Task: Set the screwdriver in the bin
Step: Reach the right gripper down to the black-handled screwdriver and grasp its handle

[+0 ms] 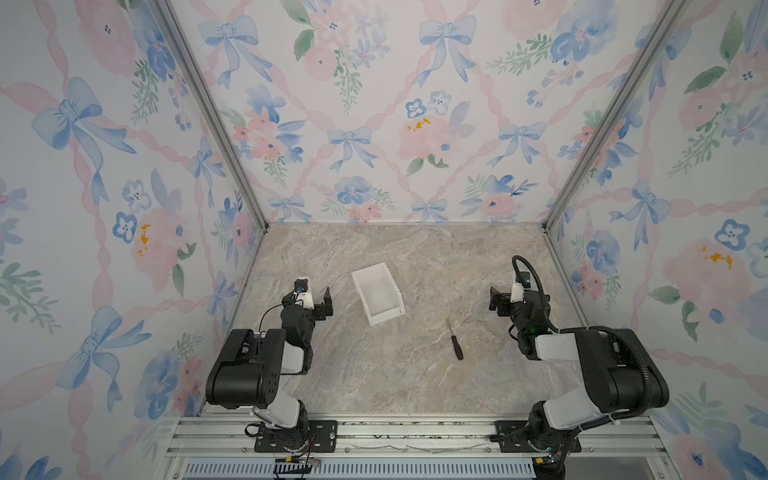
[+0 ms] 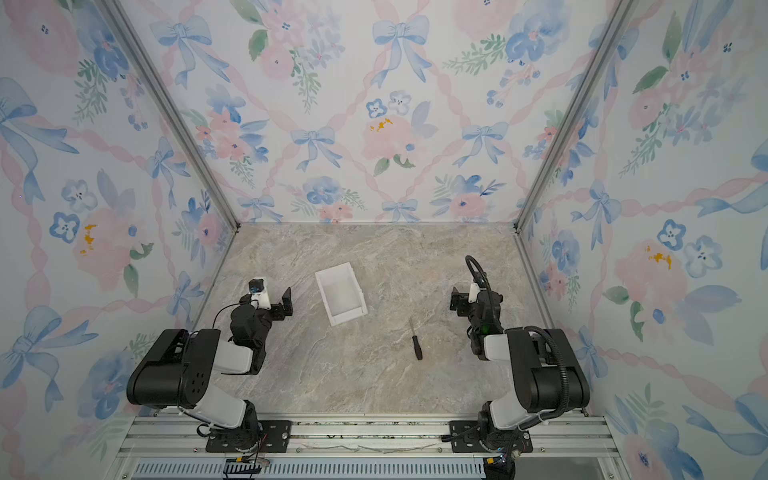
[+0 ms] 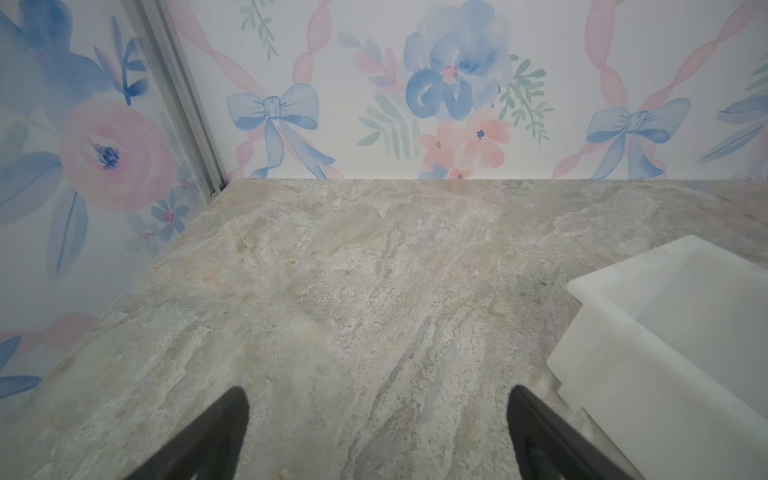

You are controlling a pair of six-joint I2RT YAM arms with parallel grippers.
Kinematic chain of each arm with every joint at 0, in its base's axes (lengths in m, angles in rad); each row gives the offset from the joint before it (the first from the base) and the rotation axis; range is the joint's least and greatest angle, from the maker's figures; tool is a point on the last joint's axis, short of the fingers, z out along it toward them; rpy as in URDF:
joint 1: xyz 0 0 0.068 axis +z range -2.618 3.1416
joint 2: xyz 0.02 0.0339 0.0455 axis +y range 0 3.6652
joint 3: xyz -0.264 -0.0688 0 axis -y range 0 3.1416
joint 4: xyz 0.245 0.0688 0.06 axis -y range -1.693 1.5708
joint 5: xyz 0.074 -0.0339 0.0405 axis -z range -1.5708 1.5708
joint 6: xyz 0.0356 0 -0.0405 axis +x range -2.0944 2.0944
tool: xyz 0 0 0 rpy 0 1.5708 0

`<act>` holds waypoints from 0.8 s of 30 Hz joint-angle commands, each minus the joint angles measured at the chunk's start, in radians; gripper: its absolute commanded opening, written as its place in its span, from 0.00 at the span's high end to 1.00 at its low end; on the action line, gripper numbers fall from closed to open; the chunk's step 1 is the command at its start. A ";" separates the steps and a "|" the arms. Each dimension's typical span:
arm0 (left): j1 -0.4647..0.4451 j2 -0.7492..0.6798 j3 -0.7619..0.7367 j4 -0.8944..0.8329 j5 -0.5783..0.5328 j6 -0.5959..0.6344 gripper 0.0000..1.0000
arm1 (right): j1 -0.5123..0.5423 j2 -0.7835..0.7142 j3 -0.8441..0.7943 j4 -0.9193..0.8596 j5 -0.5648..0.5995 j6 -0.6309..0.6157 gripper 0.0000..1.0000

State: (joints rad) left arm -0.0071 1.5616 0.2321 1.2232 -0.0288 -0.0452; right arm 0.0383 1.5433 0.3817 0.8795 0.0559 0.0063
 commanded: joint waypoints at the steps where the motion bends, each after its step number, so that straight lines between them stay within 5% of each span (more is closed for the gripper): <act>1: -0.004 0.006 0.006 -0.008 -0.003 0.017 0.02 | -0.008 0.003 0.016 0.016 -0.010 -0.003 0.03; 24: -0.001 -0.028 0.044 -0.101 0.037 0.032 0.02 | -0.020 -0.027 0.013 0.015 -0.017 0.012 0.05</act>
State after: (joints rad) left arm -0.0067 1.5597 0.2420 1.1954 -0.0185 -0.0368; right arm 0.0204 1.5429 0.3817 0.8799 0.0299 0.0113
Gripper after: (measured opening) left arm 0.979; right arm 0.954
